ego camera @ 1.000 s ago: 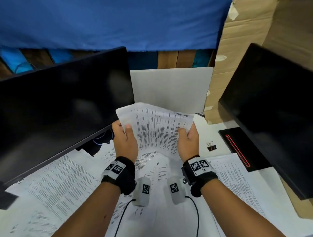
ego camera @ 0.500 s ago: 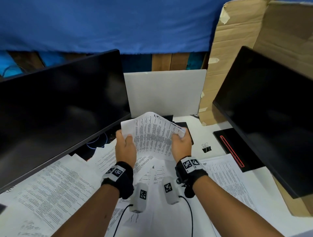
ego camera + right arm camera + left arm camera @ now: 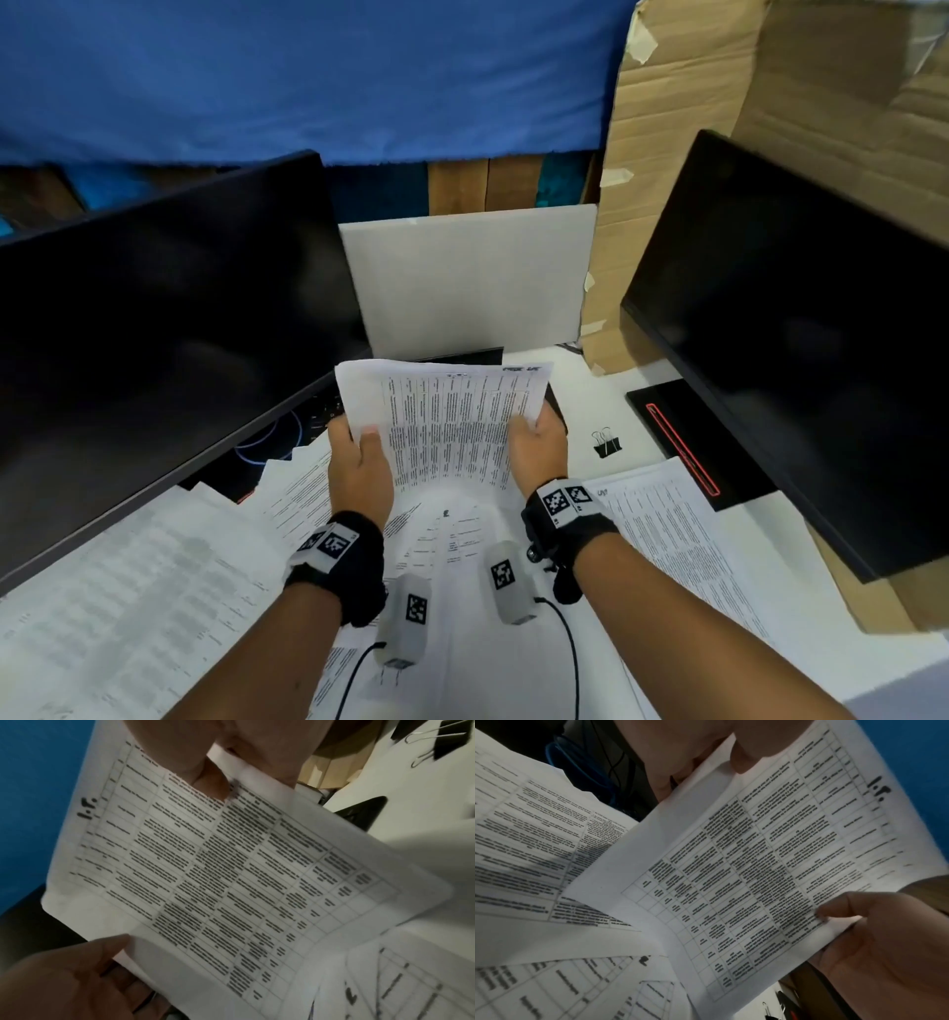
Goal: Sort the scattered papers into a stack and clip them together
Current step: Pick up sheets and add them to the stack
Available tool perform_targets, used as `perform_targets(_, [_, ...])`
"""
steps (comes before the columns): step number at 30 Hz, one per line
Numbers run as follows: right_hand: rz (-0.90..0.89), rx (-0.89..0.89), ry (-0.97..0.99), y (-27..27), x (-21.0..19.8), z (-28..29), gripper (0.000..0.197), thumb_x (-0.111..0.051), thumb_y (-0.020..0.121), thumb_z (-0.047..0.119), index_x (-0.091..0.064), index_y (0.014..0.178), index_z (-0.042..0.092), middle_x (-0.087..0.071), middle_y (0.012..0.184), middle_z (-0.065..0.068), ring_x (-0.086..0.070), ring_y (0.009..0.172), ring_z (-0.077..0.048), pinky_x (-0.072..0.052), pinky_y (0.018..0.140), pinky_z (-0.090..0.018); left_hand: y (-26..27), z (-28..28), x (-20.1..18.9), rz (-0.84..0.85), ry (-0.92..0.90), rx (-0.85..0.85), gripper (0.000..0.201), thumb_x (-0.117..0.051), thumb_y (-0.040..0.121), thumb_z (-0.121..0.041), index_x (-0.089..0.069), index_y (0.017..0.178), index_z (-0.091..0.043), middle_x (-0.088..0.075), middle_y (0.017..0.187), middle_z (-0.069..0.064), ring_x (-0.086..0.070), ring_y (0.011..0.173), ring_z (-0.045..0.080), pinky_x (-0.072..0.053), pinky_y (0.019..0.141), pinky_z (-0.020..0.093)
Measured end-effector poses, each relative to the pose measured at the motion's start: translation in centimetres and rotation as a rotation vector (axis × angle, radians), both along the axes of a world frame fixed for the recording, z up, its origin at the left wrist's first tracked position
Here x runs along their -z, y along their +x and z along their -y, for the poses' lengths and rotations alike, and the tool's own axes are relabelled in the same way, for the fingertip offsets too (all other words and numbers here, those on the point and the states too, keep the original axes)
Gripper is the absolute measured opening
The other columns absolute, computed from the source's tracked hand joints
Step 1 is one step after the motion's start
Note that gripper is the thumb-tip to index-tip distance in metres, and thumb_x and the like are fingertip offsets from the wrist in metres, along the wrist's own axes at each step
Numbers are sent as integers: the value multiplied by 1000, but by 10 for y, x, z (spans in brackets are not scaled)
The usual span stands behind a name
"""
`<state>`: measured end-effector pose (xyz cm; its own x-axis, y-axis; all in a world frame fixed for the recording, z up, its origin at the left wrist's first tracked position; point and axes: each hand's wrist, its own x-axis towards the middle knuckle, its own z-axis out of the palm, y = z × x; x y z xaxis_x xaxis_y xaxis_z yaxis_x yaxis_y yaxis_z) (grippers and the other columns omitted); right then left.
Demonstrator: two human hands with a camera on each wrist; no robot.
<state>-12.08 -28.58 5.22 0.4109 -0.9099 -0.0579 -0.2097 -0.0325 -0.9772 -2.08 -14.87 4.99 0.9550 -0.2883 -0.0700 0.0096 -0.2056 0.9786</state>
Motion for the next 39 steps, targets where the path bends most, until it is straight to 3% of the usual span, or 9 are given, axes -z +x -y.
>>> perform_targets(7, [-14,160,-132,-54,-40,54,31,-49,90,2,-54,113,22,-64,94,12,-62,81,2,-50,66,-15,-17,43,-14,62,7,107,11,-50,94,-18,-60,92,-18,-59,73,-3,-53,66,15,-47,64,30])
perform_targets(10, [-275,174,-129,-94,-33,87,37,-45,88,2,-52,118,23,-66,96,0,-63,78,-15,-51,63,-27,-46,67,1,-105,78,315,16,-56,92,-16,-63,78,-20,-65,69,6,-61,61,24,-59,65,41])
perform_targets(16, [-776,116,18,-173,31,120,36,-44,88,7,-45,121,20,-63,93,-10,-59,79,-30,-51,70,-36,-122,91,48,-254,307,631,38,-52,90,-1,-42,54,-11,-58,47,12,-57,35,18,-47,41,24])
perform_targets(21, [-933,75,119,-207,68,127,44,-42,82,4,-43,122,22,-61,93,-8,-58,87,-31,-49,89,-43,-154,110,78,-216,580,763,32,-50,84,-7,-44,53,-12,-71,67,21,-71,61,32,-61,57,39])
perform_targets(24, [-1031,75,82,-214,82,128,47,-45,82,7,-43,126,23,-58,111,-7,-55,108,-31,-42,98,-46,-159,118,85,-156,771,807,10,-53,82,-19,-57,75,-13,-73,93,16,-70,89,34,-60,78,40])
perform_targets(28, [-1103,131,-12,-212,93,127,62,-53,81,15,-35,139,22,-42,135,-11,-40,124,-31,-34,102,-44,-160,127,95,-209,869,700,54,-58,87,-25,-37,134,-8,-48,134,16,-53,119,33,-44,89,31])
perform_targets(32, [-905,94,134,-203,100,130,64,-53,79,9,-32,138,18,-52,126,-12,-51,113,-33,-46,95,-44,-157,138,104,-364,777,590,62,-61,86,-19,-33,140,-6,-41,138,18,-48,121,33,-38,82,27])
perform_targets(36, [-730,113,310,-199,97,141,47,-53,80,3,-38,122,18,-62,89,-6,-59,70,-20,-48,57,-27,-142,143,121,-471,658,497,63,-68,74,-19,-47,131,-1,-55,129,21,-57,112,35,-50,85,34])
perform_targets(39, [-587,7,361,-202,90,148,30,-56,82,4,-63,110,7,-66,87,-6,-62,72,-23,-53,67,-32,-130,138,125,-499,585,433,63,-71,70,-22,-55,126,3,-60,126,22,-61,109,37,-53,90,38])
